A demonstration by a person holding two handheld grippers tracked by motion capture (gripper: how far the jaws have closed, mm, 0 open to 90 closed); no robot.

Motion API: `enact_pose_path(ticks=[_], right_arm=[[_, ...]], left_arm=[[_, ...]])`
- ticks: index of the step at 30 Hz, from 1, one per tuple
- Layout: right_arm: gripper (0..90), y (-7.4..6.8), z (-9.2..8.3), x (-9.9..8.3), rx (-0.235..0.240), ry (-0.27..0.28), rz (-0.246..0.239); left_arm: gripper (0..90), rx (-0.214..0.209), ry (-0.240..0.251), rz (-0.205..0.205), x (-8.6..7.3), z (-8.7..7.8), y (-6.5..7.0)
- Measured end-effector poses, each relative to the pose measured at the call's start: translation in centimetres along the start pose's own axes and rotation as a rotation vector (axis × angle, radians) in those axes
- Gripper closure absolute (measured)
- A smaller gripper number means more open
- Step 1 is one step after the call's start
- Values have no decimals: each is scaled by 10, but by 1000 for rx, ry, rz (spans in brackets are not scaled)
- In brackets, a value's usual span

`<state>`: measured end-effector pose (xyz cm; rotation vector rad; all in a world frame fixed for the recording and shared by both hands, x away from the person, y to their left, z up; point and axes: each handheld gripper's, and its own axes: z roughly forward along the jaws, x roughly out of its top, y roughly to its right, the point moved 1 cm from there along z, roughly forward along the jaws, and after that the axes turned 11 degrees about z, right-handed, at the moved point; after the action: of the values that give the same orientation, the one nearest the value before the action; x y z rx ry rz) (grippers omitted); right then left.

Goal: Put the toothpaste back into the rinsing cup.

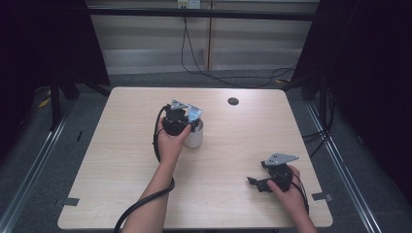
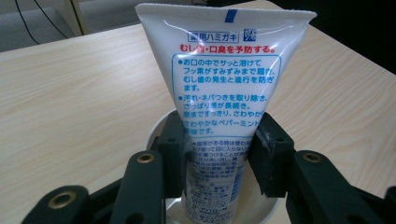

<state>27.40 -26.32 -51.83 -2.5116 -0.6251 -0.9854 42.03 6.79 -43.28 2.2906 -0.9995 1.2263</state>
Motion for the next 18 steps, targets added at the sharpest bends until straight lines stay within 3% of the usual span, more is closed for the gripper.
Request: enact_pose_path(ticks=[18], right_arm=[[145, 0, 0, 0, 0, 0, -1]], left_arm=[[598, 2, -25, 6, -9, 1, 1]])
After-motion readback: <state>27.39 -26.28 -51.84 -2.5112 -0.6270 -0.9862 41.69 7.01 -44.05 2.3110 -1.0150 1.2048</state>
